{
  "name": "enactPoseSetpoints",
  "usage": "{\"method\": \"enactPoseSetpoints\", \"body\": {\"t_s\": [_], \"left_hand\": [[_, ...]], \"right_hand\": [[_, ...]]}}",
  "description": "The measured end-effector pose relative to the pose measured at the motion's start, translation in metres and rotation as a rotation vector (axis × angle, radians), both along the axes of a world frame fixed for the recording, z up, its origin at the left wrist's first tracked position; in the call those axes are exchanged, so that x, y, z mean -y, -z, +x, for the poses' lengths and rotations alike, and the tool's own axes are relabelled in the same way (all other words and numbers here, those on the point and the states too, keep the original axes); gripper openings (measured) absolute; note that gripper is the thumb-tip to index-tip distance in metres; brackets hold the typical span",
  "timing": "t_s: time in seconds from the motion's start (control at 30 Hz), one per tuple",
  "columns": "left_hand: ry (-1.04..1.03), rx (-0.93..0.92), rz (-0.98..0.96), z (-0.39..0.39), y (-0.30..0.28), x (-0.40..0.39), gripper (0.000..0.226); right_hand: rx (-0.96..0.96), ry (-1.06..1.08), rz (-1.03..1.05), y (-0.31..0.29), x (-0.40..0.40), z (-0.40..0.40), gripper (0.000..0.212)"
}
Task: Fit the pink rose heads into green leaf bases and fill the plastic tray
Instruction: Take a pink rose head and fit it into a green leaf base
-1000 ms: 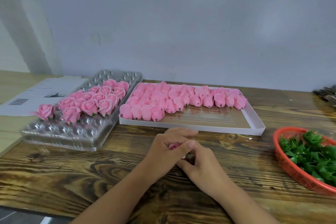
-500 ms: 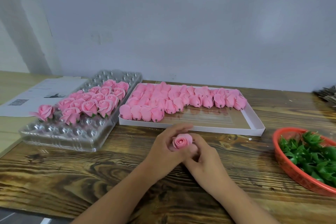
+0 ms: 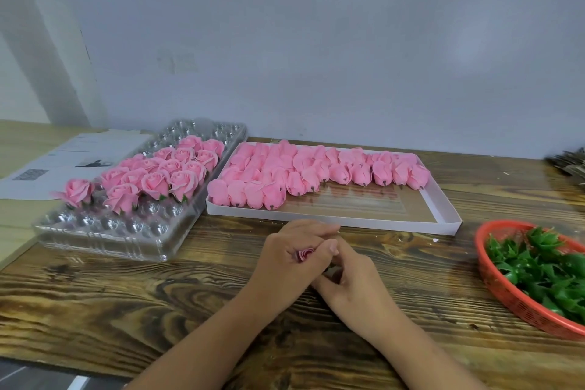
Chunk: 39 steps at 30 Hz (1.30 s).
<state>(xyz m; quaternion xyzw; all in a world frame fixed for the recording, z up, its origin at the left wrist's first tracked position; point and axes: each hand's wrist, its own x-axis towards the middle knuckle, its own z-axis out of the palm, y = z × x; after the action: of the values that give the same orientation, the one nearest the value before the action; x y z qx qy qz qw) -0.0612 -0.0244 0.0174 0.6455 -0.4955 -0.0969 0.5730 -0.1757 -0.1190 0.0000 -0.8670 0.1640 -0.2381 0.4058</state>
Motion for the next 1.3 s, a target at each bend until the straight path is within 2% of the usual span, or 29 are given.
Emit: {"method": "enactPoseSetpoints", "body": {"t_s": [0.17, 0.27, 0.47, 0.63, 0.77, 0.93, 1.03, 1.1, 1.23, 1.3], "left_hand": [[-0.019, 0.052, 0.045, -0.001, -0.001, -0.001, 0.018], [-0.009, 0.0, 0.079, 0.001, 0.0, -0.002, 0.011], [0.025, -0.07, 0.075, -0.001, 0.001, -0.002, 0.026], [0.057, -0.093, 0.06, -0.002, 0.004, 0.0, 0.021], [0.078, -0.109, 0.104, -0.001, 0.006, 0.001, 0.039], [0.122, -0.189, 0.216, 0.006, 0.008, 0.003, 0.073], [0.11, -0.238, 0.214, 0.008, 0.012, 0.002, 0.082], [0.071, -0.259, 0.197, 0.009, 0.012, 0.003, 0.078], [0.0, -0.276, 0.174, 0.01, 0.009, 0.002, 0.047], [0.008, -0.298, 0.182, 0.012, 0.011, 0.001, 0.039]], "right_hand": [[0.019, -0.009, 0.013, 0.0, 0.0, 0.0, 0.033], [0.026, -0.014, 0.008, -0.001, -0.001, 0.0, 0.036], [0.047, 0.011, 0.031, 0.001, 0.001, 0.0, 0.042], [0.075, 0.028, 0.033, 0.0, 0.001, -0.001, 0.04], [0.083, 0.035, 0.048, 0.0, 0.001, -0.001, 0.043], [0.129, 0.075, 0.086, -0.002, 0.001, -0.001, 0.039], [0.163, 0.125, 0.139, -0.001, 0.002, 0.0, 0.035], [0.175, 0.152, 0.142, 0.001, 0.004, 0.0, 0.034], [0.167, 0.21, 0.088, 0.005, 0.008, 0.002, 0.037], [0.16, 0.213, 0.075, 0.005, 0.009, 0.004, 0.035]]}}
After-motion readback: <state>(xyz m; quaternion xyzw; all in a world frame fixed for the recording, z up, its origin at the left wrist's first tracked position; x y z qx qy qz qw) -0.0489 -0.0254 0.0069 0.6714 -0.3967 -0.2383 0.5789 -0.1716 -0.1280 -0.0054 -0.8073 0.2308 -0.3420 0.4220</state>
